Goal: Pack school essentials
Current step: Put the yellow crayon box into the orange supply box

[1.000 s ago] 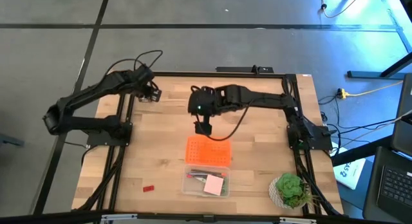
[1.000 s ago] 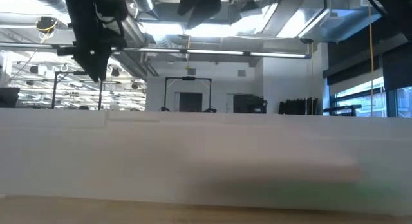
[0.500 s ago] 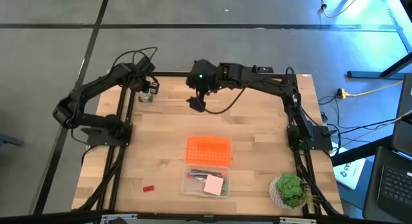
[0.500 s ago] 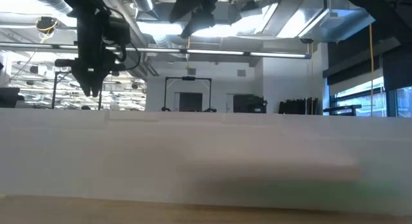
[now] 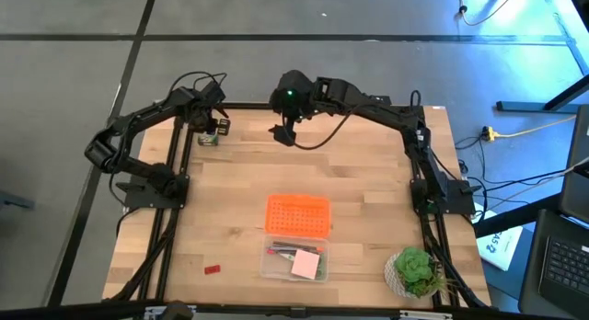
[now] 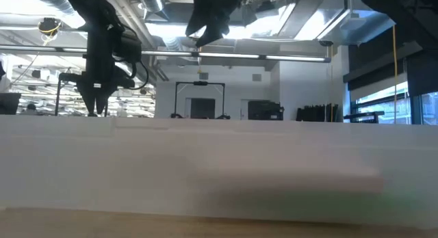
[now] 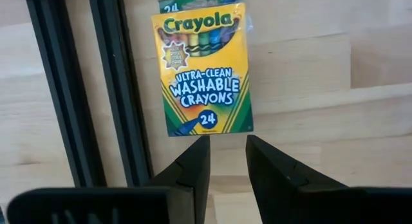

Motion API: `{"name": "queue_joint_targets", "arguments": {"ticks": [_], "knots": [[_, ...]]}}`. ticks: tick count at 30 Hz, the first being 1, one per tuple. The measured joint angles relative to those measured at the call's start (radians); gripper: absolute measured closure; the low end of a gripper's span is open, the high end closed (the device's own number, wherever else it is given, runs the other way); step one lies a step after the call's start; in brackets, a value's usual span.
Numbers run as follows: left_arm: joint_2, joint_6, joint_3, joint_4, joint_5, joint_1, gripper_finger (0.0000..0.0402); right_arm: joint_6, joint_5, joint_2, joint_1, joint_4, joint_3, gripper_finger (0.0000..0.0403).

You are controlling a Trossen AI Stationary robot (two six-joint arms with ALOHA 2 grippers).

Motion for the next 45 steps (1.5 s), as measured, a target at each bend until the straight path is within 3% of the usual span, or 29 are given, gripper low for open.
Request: {"name": "queue_joint_targets", "arguments": {"ticks": [7,13,32,37,45], "knots": [[0.0,-0.008,0.0,0.0,0.001,0.0,0.0308,0.001,0.0,0.0,-0.003,0.005,0.0,0.0004],[0.0,-0.008,0.0,-0.004,0.074,-0.002,0.0308,0.001,0.0,0.0,-0.001,0.005,0.0,0.0004],[0.0,0.0,0.0,0.004,0.087,-0.001,0.0303,0.0,0.0,0.001,-0.001,0.005,0.0,0.0004],[0.0,0.001,0.0,0.021,0.081,-0.002,0.0255,0.001,0.0,0.001,-0.001,0.005,0.0,0.0004],[0.0,-0.012,0.0,0.034,0.042,0.001,0.0122,0.001,0.0,0.001,-0.001,0.005,0.0,0.0004]]}}
